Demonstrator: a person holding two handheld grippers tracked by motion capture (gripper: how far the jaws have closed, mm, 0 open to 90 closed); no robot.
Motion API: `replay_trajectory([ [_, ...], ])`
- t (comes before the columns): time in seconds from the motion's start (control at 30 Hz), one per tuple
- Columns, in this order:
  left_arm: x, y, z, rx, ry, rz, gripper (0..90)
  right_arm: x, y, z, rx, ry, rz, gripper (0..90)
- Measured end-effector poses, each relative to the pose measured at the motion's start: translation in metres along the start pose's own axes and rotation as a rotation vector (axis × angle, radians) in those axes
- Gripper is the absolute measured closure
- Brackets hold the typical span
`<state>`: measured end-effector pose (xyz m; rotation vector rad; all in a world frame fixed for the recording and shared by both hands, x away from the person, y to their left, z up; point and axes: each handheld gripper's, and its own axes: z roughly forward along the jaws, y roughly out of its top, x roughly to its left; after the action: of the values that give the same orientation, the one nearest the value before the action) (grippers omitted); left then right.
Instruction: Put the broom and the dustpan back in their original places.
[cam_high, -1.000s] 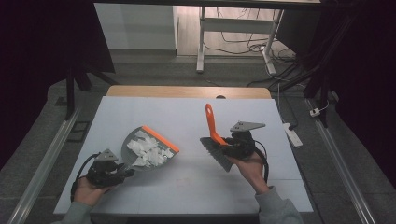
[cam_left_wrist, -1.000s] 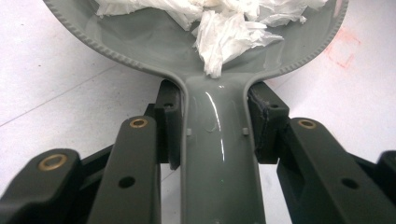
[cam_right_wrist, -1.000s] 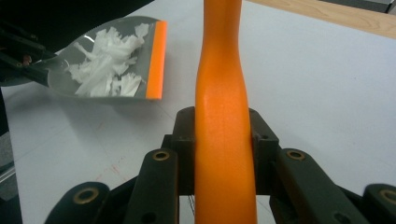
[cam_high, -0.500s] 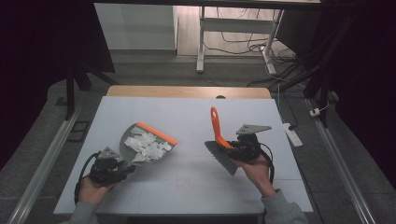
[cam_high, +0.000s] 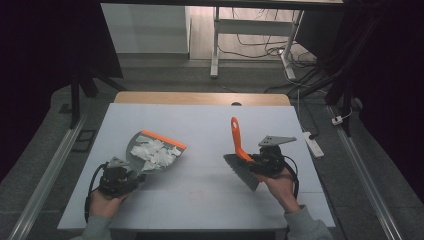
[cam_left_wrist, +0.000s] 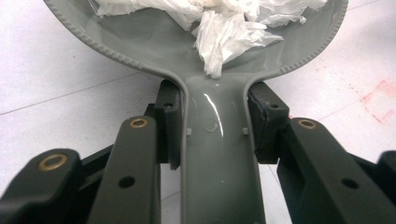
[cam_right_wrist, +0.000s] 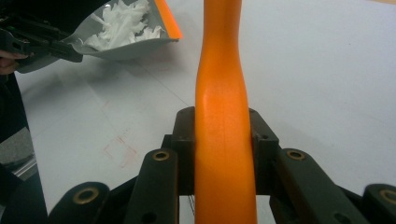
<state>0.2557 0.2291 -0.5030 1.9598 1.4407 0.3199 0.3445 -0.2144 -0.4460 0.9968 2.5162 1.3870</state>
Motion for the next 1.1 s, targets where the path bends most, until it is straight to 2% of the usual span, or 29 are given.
replay_trajectory([
  [0.23,0.0,0.001,0.005,0.001,0.042,-0.036,61.6,-0.003,-0.005,0.0,0.014,-0.015,0.006,70.4],
  [0.57,0.003,0.003,0.013,-0.004,0.086,-0.088,61.6,-0.006,-0.012,0.0,0.036,-0.008,0.034,70.4],
  [1.1,0.009,0.003,0.027,-0.001,0.129,-0.176,61.6,-0.008,-0.022,-0.001,0.1,0.022,0.068,70.4],
])
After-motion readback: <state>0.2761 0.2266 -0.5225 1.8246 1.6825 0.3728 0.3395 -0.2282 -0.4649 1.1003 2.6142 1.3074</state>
